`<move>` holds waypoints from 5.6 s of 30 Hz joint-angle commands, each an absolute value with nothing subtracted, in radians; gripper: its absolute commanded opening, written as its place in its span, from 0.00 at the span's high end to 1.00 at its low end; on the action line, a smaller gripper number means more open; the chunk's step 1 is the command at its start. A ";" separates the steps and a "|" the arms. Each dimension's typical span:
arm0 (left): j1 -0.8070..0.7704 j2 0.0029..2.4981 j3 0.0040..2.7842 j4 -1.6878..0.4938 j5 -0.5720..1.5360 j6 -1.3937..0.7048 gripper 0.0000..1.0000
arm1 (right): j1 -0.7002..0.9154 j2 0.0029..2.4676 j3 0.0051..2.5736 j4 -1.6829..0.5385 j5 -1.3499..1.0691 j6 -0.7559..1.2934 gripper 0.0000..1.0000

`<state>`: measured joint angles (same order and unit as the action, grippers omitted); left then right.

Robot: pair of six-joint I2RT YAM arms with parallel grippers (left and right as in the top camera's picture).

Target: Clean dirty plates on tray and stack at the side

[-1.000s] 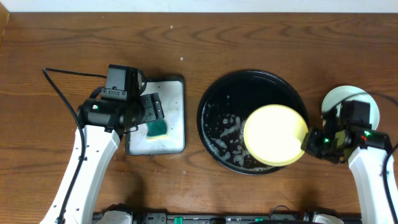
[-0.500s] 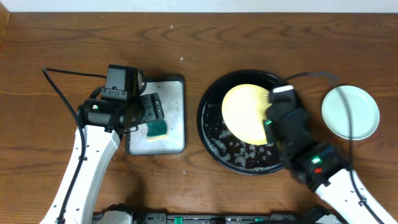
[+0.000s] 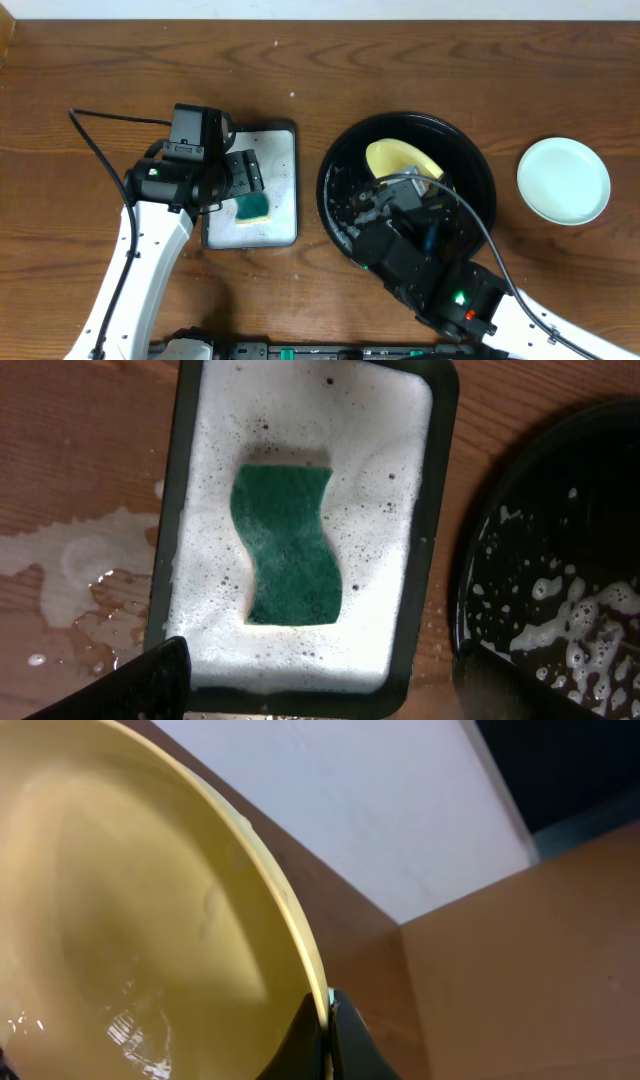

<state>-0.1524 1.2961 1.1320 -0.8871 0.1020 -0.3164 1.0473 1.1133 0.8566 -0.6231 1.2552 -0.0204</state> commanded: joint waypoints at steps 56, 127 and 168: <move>-0.150 1.297 1.151 -0.890 0.104 -0.311 0.16 | -0.632 1.306 0.871 -0.599 -0.229 0.511 0.99; -0.150 1.297 1.151 -0.890 0.104 -0.311 0.16 | 0.159 0.469 0.661 -0.522 -0.250 0.020 0.01; -0.150 1.297 1.151 -0.890 0.104 -0.311 0.16 | 0.051 0.009 0.006 -0.055 -0.228 -0.001 0.01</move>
<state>-0.1524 1.2961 1.1320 -0.8871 0.1020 -0.3164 0.0597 0.0128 0.0067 -0.0490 -0.2348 0.0135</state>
